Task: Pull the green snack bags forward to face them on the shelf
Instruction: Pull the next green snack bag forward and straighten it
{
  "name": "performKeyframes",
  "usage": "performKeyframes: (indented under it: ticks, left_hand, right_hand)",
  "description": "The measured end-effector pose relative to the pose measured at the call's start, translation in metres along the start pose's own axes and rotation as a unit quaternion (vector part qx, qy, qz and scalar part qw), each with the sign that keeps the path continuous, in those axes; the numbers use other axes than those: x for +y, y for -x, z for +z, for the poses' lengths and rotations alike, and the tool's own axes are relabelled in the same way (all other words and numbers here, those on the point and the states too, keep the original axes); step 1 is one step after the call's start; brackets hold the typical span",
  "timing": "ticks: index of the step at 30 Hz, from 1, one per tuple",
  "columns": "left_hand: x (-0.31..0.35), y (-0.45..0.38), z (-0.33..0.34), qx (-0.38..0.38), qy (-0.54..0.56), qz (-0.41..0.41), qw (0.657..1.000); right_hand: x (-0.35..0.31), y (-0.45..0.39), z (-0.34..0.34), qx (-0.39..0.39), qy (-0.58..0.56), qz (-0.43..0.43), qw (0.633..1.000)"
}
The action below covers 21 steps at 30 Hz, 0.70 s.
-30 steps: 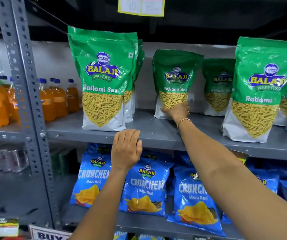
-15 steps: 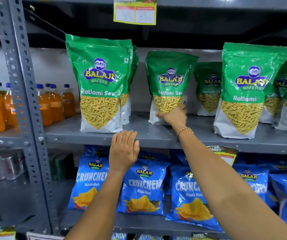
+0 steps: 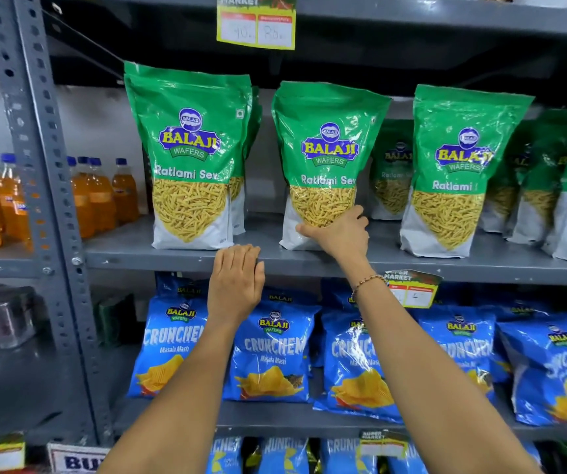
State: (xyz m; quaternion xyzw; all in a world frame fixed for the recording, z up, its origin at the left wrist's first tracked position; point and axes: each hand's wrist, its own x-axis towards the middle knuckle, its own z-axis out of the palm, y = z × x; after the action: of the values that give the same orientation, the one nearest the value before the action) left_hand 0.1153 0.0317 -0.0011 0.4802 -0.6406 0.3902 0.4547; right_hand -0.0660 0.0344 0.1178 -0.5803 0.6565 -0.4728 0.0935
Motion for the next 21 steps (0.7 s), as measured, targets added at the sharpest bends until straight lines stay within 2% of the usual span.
performKeyframes:
  ticks: [9, 21]
  left_hand:
    - [-0.001, 0.000, -0.007, -0.036, -0.005, 0.004, 0.999]
    - [0.001, 0.002, -0.009, -0.041, -0.010, -0.003, 0.999]
  right_hand:
    - [-0.002, 0.026, -0.017, 0.002, 0.010, -0.004, 1.000]
    - [-0.004, 0.037, -0.022, 0.008, 0.023, -0.005, 1.000]
